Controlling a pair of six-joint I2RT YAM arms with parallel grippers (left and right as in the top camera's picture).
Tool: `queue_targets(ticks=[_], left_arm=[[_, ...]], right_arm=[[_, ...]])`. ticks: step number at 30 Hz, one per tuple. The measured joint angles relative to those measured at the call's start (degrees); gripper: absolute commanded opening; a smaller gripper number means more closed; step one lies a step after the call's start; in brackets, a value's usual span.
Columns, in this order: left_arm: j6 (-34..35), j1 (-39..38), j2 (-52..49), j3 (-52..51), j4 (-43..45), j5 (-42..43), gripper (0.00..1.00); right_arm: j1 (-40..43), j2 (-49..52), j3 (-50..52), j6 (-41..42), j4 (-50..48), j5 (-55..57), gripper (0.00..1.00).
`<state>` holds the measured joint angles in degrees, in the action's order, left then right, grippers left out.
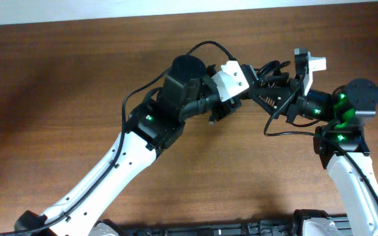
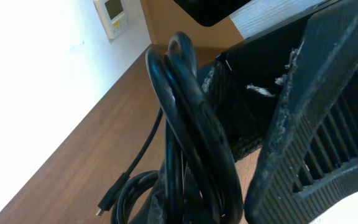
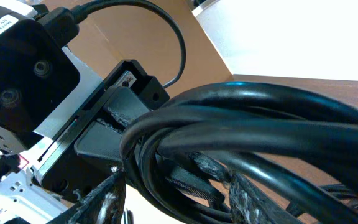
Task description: Untangle cables
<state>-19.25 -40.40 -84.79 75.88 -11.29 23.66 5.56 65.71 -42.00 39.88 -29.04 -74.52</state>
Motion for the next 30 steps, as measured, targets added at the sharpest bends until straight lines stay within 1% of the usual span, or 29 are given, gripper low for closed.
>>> queue_targets(ticks=[3, 6, 7, 9, 10, 15, 16, 18, 19, 20, 21, 24, 26, 27, 30], left_arm=[[0.00, 0.02, -0.13, 0.00, 0.02, -0.28, 0.00], [0.15, 0.07, -0.20, 0.00, 0.13, -0.63, 0.00], [0.17, 0.09, -0.20, 0.00, 0.20, -0.70, 0.00], [0.20, 0.09, -0.35, 0.00, 0.11, -0.98, 0.00], [0.17, 0.09, -0.55, 0.00, 0.04, -1.11, 0.00], [0.20, 0.00, -2.25, -0.02, -0.20, -1.03, 0.00], [0.20, -0.07, -2.27, 0.00, -0.13, -1.01, 0.00], [0.20, -0.11, -2.29, -0.02, 0.00, -0.94, 0.00], [0.20, -0.11, -2.32, -0.02, 0.15, -0.59, 0.00], [0.17, -0.11, -2.32, -0.02, 0.46, -0.31, 0.00], [0.17, -0.15, -2.32, 0.00, 0.83, 0.02, 0.00], [0.39, -0.22, -2.32, 0.00, 1.40, 0.17, 0.00], [0.42, -0.20, -2.32, -0.02, 1.46, 0.07, 0.00], [0.42, -0.20, -2.32, 0.00, 1.60, 0.07, 0.00], [0.39, -0.20, -2.32, -0.02, 1.92, -0.07, 0.00]], right_arm=[[-0.11, 0.22, 0.00, 0.02, -0.79, 0.90, 0.40], [-0.15, 0.26, 0.00, -0.04, -1.64, 1.73, 0.39], [-0.15, 0.26, 0.00, -0.07, -1.81, 1.90, 0.41], [-0.15, 0.26, 0.00, -0.02, -2.34, 2.56, 0.47], [-0.17, 0.26, 0.00, -0.20, -2.38, 2.73, 0.49], [-1.33, 0.26, 0.00, -0.28, -2.54, 3.23, 0.49], [-1.33, 0.26, 0.00, -0.33, -2.62, 3.23, 0.43], [-1.33, 0.26, 0.00, -0.39, -2.69, 3.56, 0.29], [-1.31, 0.26, 0.00, -0.31, -2.38, 4.07, 0.17], [-1.27, 0.26, 0.00, -0.42, -2.47, 4.70, 0.08], [-1.20, 0.28, 0.00, -0.66, -2.38, 5.62, 0.04], [-1.09, 0.55, 0.00, -0.83, -2.56, 6.43, 0.04], [-1.09, 0.63, 0.00, -0.87, -2.54, 6.54, 0.12], [-1.09, 0.63, 0.00, -0.94, -2.56, 6.60, 0.13], [-1.11, 0.63, 0.00, -0.90, -2.78, 6.58, 0.13]])
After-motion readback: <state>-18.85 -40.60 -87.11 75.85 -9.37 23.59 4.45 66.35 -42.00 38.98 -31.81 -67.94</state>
